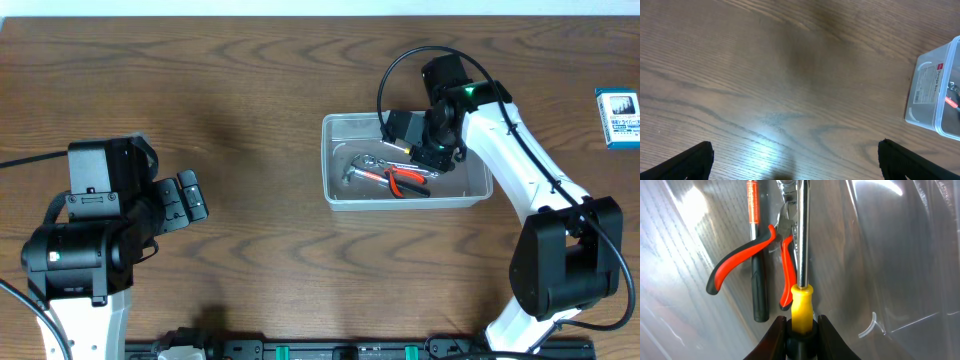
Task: Pack container
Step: 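Carry the screwdriver left into the clear container, then lower the screwdriver into the container and open the right gripper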
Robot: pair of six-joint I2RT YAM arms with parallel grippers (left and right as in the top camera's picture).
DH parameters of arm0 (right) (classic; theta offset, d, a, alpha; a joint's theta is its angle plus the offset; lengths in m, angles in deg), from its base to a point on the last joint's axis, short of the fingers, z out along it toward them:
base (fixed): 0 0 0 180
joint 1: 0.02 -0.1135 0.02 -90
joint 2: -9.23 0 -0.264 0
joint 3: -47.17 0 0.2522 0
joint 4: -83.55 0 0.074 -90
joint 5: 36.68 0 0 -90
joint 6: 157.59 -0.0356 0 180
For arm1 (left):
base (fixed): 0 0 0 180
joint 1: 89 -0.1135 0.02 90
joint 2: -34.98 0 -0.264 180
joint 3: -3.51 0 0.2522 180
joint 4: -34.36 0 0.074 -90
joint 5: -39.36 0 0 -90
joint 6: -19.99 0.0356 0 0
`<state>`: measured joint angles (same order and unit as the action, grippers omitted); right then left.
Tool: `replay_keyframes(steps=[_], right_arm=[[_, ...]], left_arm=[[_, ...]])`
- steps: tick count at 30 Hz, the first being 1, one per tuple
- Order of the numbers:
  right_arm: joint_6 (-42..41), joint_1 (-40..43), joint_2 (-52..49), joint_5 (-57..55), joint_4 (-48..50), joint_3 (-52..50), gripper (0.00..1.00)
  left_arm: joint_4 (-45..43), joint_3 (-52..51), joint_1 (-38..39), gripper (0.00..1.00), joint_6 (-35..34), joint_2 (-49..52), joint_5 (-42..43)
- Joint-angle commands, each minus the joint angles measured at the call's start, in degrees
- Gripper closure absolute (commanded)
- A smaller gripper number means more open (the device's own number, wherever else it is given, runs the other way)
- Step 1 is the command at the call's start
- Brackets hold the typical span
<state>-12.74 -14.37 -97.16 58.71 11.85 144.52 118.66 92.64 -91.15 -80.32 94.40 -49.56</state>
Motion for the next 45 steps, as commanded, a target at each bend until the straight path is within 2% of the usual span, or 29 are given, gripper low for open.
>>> replay_keyframes(steps=[1, 26, 29, 33, 37, 43, 45], right_arm=[[1.2, -0.6, 1.4, 0.9, 0.3, -0.5, 0.84], [1.1, -0.6, 1.3, 2.2, 2.9, -5.4, 0.81], [1.1, -0.6, 1.3, 2.2, 3.5, -5.4, 0.76], [1.1, -0.6, 1.3, 2.2, 4.0, -5.4, 0.76], [0.9, -0.6, 1.3, 2.3, 4.6, -5.4, 0.65], [0.2, -0.7, 1.3, 2.4, 5.6, -4.9, 0.56], [-1.8, -0.7, 1.5, 2.4, 6.1, -3.9, 0.36]], left_arm=[[0.2, 0.8, -0.2, 0.02, -0.1, 0.1, -0.3], [0.1, 0.8, -0.2, 0.02, -0.1, 0.1, -0.3], [0.1, 0.8, -0.2, 0.02, -0.1, 0.1, -0.3], [0.1, 0.8, -0.2, 0.02, -0.1, 0.1, -0.3], [0.1, 0.8, -0.2, 0.02, -0.1, 0.1, -0.3], [0.1, 0.8, -0.2, 0.02, -0.1, 0.1, -0.3], [0.1, 0.8, -0.2, 0.02, -0.1, 0.1, -0.3]])
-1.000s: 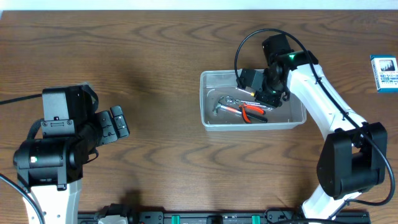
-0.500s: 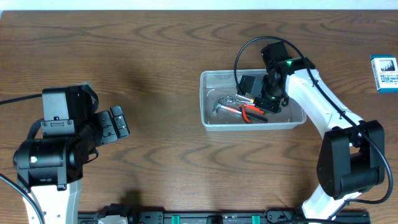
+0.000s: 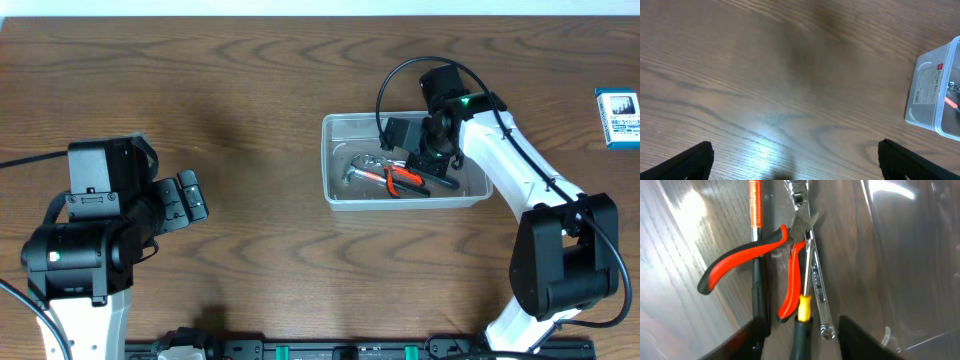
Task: Pack container
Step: 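Lower the screwdriver into the container and open the right gripper, then move the right gripper right over the boxed screwdriver set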
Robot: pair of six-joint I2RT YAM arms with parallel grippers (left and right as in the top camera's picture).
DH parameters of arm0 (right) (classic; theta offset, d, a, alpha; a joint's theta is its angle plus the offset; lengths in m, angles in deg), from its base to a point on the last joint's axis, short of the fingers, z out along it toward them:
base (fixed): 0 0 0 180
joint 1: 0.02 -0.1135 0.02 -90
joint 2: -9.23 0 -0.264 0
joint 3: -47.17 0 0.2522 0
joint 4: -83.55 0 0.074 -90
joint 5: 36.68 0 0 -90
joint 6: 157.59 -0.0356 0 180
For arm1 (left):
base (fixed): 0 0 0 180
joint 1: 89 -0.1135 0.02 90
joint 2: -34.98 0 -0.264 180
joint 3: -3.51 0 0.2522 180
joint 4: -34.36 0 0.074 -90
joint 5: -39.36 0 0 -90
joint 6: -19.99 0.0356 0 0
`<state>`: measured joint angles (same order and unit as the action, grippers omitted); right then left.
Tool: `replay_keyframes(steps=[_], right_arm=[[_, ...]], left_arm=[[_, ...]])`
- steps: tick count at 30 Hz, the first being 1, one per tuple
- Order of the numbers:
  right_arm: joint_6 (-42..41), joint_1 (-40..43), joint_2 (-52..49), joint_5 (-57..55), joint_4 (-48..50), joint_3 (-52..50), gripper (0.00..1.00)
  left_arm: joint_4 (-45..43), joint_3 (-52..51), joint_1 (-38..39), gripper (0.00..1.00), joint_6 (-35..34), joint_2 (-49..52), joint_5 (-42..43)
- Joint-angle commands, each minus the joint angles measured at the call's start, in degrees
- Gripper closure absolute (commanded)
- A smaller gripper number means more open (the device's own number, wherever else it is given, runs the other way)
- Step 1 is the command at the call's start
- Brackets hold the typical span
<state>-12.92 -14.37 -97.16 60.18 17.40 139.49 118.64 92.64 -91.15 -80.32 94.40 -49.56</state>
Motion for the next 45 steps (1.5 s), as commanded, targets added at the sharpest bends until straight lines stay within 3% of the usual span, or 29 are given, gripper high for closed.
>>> replay_keyframes(steps=[1, 3, 12, 18, 22, 28, 32, 38, 42, 45], right_arm=[[-2.6, -0.7, 1.8, 0.9, 0.7, 2.0, 0.25], [-5.0, -0.7, 2.7, 0.5, 0.8, 4.3, 0.01], [-31.1, 1.7, 11.1, -5.3, 0.0, 13.5, 0.01], [-43.9, 1.9, 16.7, -0.7, -17.8, 13.5, 0.01], [-44.9, 1.9, 17.2, 0.7, -23.7, 13.5, 0.01], [-61.2, 4.5, 17.4, -18.8, -22.7, 15.1, 0.01], [-61.4, 12.9, 15.6, -21.2, -24.2, 20.6, 0.01], [-51.6, 31.7, 2.4, -7.9, -35.4, 41.0, 0.01], [-54.6, 39.0, -6.7, -7.2, -40.9, 53.7, 0.01], [-57.3, 42.1, -8.5, -2.7, -40.7, 54.4, 0.01]], left_arm=[[0.2, 0.8, -0.2, 0.02, -0.1, 0.1, -0.3], [0.2, 0.8, -0.2, 0.02, -0.1, 0.1, -0.3], [1.4, 0.8, -0.2, 0.02, -0.1, 0.1, -0.2], [1.4, 0.8, -0.2, 0.02, -0.1, 0.1, -0.2], [1.3, 0.8, -0.2, 0.02, -0.1, 0.1, -0.2], [1.5, 0.8, -0.2, 0.02, -0.1, 0.1, -0.2], [1.4, 0.8, -0.2, 0.02, -0.1, 0.1, -0.2], [0.1, 0.8, -0.2, 0.02, -0.1, 0.1, -0.2], [-0.2, 0.8, -0.2, 0.02, -0.1, 0.1, -0.2], [-0.1, 0.8, -0.2, 0.02, -0.1, 0.1, -0.2]])
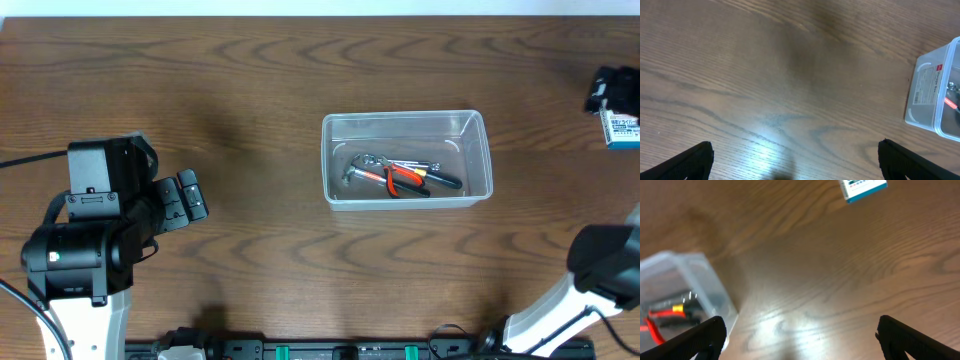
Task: Pack container
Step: 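Move the right gripper right over the boxed screwdriver set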
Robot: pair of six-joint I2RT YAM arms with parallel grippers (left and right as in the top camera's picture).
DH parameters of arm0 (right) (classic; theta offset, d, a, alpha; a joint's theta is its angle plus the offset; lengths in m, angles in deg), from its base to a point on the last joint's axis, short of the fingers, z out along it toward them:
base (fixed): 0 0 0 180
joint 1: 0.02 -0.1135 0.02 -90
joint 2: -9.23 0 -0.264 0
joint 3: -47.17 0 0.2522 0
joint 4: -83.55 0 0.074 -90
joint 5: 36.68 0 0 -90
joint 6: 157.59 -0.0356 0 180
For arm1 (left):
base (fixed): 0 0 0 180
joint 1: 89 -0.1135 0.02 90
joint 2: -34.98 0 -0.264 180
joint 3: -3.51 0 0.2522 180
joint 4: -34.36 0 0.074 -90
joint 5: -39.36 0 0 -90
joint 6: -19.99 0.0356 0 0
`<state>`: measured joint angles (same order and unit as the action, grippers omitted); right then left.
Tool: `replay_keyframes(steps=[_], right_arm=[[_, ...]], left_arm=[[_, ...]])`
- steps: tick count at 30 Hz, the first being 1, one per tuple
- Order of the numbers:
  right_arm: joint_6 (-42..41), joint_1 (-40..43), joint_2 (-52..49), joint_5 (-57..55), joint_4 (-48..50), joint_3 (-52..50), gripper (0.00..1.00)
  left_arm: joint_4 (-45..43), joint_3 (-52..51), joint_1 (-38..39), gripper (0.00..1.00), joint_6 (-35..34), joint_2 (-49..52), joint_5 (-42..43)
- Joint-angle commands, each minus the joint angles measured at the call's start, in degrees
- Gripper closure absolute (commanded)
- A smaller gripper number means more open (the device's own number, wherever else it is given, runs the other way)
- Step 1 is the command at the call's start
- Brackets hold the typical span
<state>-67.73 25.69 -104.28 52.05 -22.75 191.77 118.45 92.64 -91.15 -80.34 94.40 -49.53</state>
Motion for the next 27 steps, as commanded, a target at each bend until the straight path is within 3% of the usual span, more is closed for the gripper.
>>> replay_keyframes(steps=[1, 8, 13, 22, 27], right_arm=[[-0.9, 2.6, -1.6, 6.6, 0.8, 1.7, 0.01], [12.1, 3.2, -4.3, -3.0, 9.4, 1.5, 0.01], [27.9, 3.5, -7.5, 0.7, 9.4, 1.5, 0.01], [22.4, 4.5, -14.8, -0.5, 11.0, 5.6, 0.01], [21.9, 7.9, -21.3, 8.2, 6.1, 12.1, 0.01]], left_arm=[[0.1, 0.8, -0.2, 0.02, -0.1, 0.1, -0.3], [0.6, 0.8, -0.2, 0.02, -0.1, 0.1, -0.3], [1.0, 0.8, -0.2, 0.02, -0.1, 0.1, -0.3], [1.0, 0.8, -0.2, 0.02, -0.3, 0.1, -0.3], [1.0, 0.8, -0.2, 0.02, -2.7, 0.1, -0.2]])
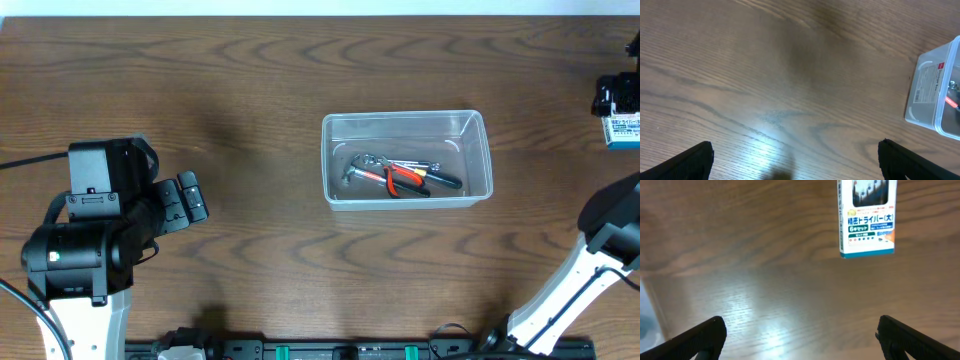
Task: Pack container
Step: 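Move the right gripper right over the boxed screwdriver set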
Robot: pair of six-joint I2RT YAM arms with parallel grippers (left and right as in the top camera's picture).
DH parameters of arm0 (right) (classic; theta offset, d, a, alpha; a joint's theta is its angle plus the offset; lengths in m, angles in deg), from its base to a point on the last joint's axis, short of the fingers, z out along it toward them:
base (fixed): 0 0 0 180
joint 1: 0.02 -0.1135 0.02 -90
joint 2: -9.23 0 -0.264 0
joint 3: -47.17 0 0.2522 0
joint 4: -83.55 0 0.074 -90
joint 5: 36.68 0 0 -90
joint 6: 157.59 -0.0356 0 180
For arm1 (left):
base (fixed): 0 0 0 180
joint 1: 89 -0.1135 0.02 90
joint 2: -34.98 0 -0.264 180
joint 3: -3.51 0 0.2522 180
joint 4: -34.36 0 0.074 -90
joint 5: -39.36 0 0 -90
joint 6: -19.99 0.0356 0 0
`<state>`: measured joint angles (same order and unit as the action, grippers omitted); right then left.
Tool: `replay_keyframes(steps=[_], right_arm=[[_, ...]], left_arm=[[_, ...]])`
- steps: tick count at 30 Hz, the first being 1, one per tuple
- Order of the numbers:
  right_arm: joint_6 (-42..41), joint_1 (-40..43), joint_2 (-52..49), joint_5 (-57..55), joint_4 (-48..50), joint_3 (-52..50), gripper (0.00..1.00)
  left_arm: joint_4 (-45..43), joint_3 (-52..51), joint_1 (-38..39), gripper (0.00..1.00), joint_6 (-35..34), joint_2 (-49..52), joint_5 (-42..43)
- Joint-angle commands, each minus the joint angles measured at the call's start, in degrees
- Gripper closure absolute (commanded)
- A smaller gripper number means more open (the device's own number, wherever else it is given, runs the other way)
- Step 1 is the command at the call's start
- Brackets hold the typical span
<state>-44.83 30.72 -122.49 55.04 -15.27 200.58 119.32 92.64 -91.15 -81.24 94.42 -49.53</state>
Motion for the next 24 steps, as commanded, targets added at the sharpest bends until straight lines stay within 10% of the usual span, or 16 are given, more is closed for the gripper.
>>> replay_keyframes(steps=[1, 24], right_arm=[[-0.9, 3.5, -4.3, 6.1, -2.5, 3.8, 0.01], [0.6, 4.1, -9.2, -0.9, 2.3, 3.6, 0.01]], left_arm=[[0.1, 0.8, -0.2, 0.02, -1.8, 0.0, -0.2], [1.9, 0.8, -0.2, 0.02, -1.8, 0.0, -0.3]])
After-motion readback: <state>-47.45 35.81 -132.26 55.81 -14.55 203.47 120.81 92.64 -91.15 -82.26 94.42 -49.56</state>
